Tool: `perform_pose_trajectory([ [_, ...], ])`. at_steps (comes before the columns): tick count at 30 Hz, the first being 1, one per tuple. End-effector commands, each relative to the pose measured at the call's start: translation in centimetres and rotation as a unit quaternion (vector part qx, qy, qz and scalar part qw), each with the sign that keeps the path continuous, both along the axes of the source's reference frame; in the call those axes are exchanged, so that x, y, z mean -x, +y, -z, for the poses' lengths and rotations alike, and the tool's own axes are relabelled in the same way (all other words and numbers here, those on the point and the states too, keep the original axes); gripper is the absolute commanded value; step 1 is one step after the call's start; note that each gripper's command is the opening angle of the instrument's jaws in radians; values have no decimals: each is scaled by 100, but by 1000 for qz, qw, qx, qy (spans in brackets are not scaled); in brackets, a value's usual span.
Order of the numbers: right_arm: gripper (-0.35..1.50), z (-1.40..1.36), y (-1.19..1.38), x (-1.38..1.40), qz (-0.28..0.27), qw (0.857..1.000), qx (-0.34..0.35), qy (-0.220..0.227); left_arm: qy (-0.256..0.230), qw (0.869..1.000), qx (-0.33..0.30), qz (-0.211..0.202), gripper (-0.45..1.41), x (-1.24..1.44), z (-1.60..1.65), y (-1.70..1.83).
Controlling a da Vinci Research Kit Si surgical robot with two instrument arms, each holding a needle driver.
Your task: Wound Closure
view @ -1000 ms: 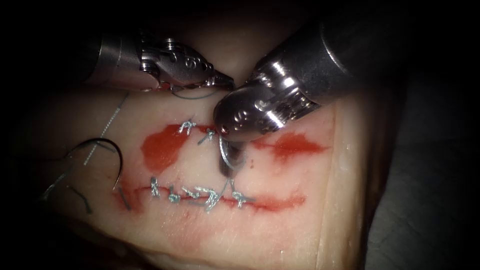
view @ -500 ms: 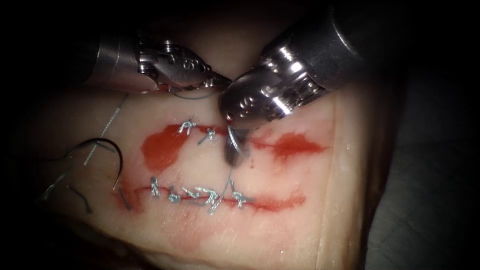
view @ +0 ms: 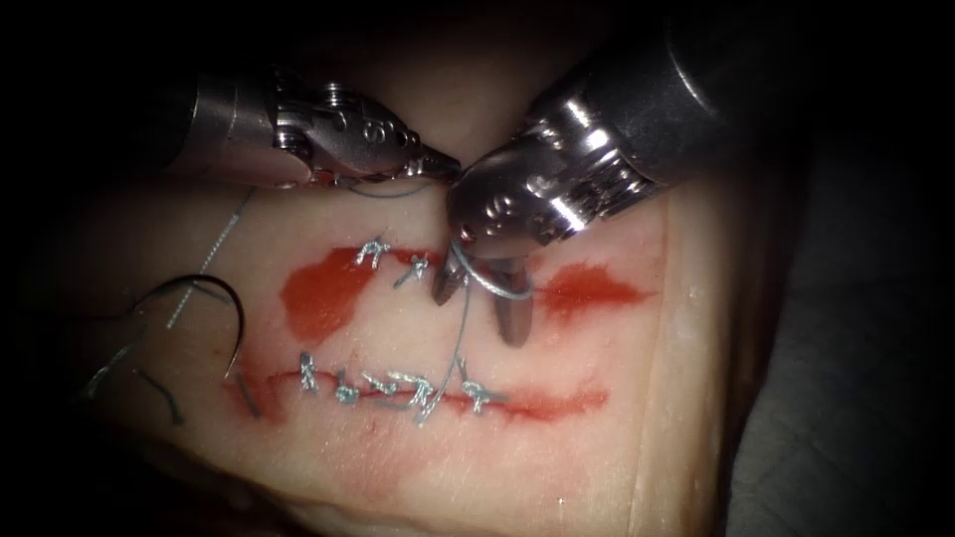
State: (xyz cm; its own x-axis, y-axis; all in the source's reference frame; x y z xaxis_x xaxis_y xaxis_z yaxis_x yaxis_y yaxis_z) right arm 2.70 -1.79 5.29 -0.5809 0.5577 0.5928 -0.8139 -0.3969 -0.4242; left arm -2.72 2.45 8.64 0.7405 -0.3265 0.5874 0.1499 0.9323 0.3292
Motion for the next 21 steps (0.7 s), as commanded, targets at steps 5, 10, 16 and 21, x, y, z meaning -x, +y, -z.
perform_pose_trajectory([
  [5, 103, -1, -4, -18, -3, 1000, 2, 1, 0, 1000, 1, 0, -45, 4, -6, 4],
  [10, 93, -6, -8, -23, 2, 1000, 9, -15, 0, 1000, 1, 0, -45, 4, -6, 4],
  [16, 17, -13, -16, -24, 7, 1000, 16, -17, 0, 1000, 1, 0, -45, 4, -6, 4],
  [21, -35, -13, -16, -24, 7, 1000, 16, -17, 0, 1000, 1, 0, -45, 4, -6, 4],
])
